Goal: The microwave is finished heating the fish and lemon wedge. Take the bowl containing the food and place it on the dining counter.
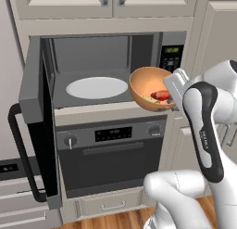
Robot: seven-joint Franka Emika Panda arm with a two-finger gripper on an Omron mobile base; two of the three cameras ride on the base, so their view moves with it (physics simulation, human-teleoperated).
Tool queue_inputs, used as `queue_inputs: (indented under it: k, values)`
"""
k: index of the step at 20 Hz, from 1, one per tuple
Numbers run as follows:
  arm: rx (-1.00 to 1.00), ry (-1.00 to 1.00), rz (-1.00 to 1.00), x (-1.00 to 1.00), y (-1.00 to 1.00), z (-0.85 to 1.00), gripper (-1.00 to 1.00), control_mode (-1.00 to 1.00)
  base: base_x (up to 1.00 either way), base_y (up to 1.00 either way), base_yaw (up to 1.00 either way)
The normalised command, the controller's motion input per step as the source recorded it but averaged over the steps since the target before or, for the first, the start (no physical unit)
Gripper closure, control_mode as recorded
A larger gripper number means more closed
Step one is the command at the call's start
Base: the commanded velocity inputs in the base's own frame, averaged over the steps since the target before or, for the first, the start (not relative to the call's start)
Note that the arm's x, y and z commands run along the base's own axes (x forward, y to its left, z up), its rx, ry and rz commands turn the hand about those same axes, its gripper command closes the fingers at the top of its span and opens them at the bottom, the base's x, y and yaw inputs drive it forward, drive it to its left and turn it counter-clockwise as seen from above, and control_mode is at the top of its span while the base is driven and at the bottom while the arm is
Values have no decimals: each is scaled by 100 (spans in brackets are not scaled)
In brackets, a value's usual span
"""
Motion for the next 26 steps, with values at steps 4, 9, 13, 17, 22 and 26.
queue_inputs:
  k: [4,9,13,17,22,26]
  values:
    - [0,0,0,0,0,0,100,-100,0,0,0]
    - [0,0,0,0,0,0,100,100,0,-10,1]
    - [0,0,0,0,0,0,100,100,-30,-67,21]
    - [0,0,0,0,0,0,100,100,-71,-58,51]
    - [0,0,0,0,0,0,100,100,-78,-31,88]
    - [0,0,0,0,0,0,100,100,-48,-21,99]
